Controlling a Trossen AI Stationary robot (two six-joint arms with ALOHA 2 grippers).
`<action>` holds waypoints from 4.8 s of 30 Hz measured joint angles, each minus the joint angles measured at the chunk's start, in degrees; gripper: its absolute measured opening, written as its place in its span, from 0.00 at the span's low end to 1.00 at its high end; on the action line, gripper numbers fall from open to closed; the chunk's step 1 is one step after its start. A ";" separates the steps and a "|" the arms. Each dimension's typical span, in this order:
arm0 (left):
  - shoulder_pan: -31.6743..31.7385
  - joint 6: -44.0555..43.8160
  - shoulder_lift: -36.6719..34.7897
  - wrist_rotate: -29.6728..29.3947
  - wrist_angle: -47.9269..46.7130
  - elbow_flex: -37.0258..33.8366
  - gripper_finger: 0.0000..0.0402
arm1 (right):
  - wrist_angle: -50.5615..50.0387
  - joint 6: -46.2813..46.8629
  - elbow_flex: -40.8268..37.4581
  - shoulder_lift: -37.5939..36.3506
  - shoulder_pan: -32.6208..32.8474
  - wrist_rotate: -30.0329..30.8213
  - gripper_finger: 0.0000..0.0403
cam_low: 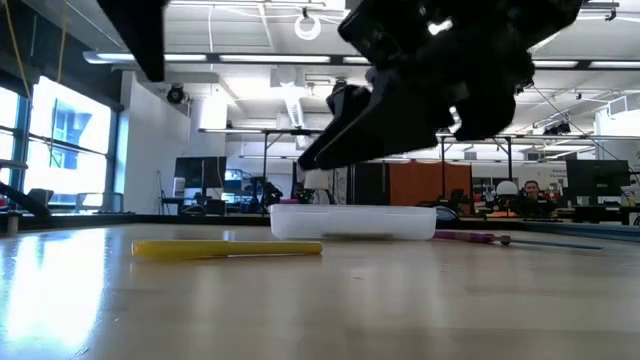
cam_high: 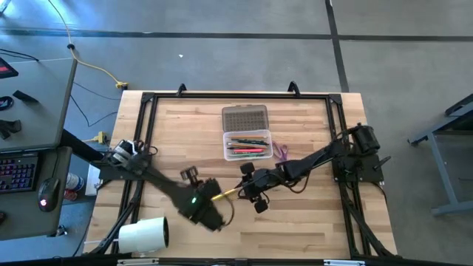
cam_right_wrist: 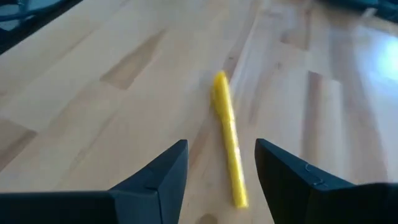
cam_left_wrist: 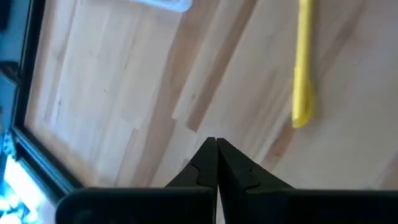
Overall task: Pick & place school supplies into a supply box
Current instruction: Put the yellow pen into the black supply box, then put the violet scissors into the black supply box
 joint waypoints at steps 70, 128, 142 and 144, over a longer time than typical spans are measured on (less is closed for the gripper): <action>-12.48 -8.55 -1.41 -21.56 14.00 -1.29 0.11 | -30.36 7.24 -0.09 -10.36 -13.53 24.87 0.09; -12.44 3.87 -1.38 -24.79 24.25 -1.29 0.12 | -36.59 11.73 5.48 -14.12 -0.84 24.75 0.29; -6.24 7.89 -1.38 -21.73 31.93 -1.29 0.12 | -65.72 37.99 5.48 -18.69 0.04 32.46 0.29; -4.79 7.90 -1.38 -19.26 31.92 -1.29 0.12 | -71.87 43.05 5.43 -18.69 0.08 32.23 0.29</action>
